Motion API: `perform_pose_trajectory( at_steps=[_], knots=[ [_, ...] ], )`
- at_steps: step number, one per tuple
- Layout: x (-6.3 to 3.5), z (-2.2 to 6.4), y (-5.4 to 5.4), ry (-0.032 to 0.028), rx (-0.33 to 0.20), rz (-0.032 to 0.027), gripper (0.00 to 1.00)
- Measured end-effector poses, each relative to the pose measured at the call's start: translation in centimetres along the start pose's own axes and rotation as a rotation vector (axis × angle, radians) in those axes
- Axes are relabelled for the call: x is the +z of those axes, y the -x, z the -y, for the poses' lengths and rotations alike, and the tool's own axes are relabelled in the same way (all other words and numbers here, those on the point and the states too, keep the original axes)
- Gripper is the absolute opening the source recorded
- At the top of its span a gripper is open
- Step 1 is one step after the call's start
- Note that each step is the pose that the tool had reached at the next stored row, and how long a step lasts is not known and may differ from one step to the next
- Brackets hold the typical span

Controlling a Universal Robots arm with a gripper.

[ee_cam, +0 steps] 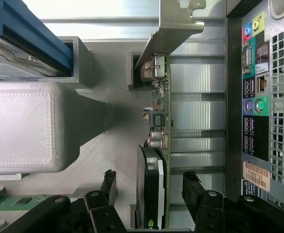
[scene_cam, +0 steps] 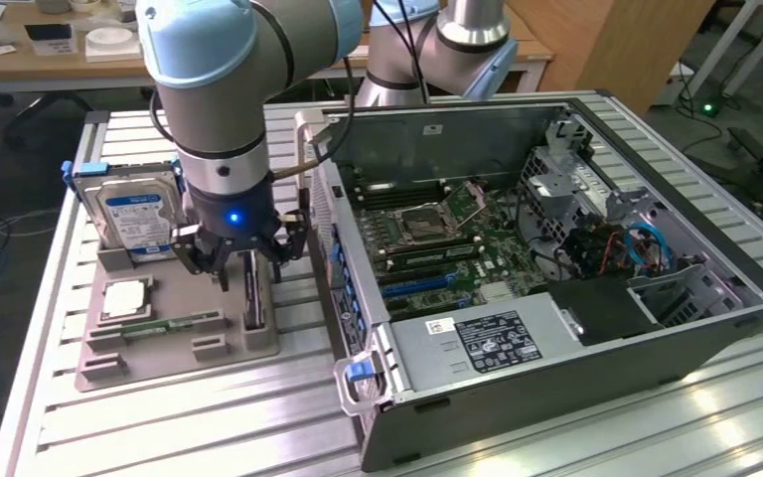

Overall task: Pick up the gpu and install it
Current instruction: 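Pick up the gpu and move the gpu toward the slot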

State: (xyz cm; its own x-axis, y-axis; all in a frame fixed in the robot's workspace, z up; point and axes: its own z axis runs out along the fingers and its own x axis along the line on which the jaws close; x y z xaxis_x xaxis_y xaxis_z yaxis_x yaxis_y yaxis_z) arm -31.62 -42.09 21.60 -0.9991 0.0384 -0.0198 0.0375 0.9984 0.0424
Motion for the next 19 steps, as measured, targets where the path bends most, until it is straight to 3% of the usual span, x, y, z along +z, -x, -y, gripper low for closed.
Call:
perform_pose_trajectory(
  at_steps=[19],
  knots=[
    [0.47, -0.28, 0.00, -0.0005, 0.000, -0.0041, 0.66]
  ],
)
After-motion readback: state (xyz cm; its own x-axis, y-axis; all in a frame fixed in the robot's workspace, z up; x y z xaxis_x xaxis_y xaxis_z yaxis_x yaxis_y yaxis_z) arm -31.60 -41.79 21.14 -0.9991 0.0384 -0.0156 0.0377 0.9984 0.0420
